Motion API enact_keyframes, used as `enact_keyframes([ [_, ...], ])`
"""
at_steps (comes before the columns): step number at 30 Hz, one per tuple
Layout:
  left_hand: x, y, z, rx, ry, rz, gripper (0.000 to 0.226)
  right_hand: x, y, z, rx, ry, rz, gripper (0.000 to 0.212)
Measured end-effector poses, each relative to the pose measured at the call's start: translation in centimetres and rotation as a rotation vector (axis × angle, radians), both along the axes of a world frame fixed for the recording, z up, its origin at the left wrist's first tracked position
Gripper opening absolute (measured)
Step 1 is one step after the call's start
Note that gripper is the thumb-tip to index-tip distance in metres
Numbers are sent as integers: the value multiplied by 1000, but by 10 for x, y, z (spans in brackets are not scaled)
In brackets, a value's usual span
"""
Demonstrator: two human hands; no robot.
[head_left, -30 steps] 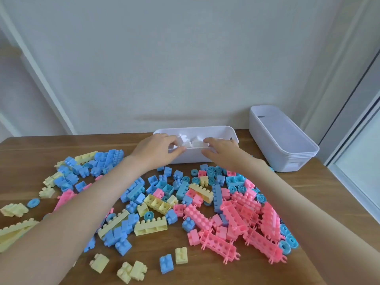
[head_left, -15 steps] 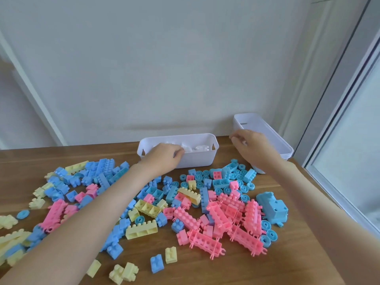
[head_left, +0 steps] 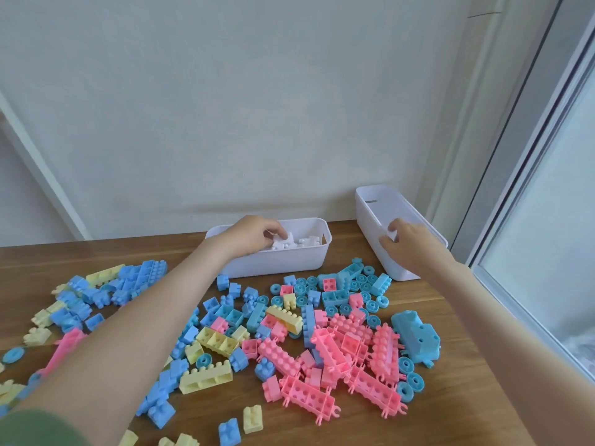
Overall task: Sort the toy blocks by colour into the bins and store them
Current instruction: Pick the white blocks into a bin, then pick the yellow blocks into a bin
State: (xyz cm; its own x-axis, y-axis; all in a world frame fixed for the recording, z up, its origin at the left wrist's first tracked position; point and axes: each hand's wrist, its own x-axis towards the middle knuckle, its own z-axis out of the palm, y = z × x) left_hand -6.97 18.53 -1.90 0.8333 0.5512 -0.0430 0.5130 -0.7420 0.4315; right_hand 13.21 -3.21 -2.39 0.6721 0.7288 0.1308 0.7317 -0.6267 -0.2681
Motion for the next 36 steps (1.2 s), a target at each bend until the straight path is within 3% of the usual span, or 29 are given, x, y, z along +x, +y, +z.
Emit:
enact_keyframes([
  [4, 13, -3, -10, 10, -55, 69, 32, -1, 4, -2, -96, -56, 5, 35],
  [13, 31, -58, -1, 298, -248, 100, 28, 5, 1, 4, 65, 128, -83, 32],
  [19, 62, -144, 6, -16, -273, -156, 45, 4, -1, 9, 192, 226, -126, 32],
  [26, 115, -185, -10, -9, -89, -53, 69, 6, -5, 13, 229, 306, -127, 32],
  [36, 123, -185, -13, -102, -74, -85, 85, 10, -16, 15, 169, 249, -70, 42],
])
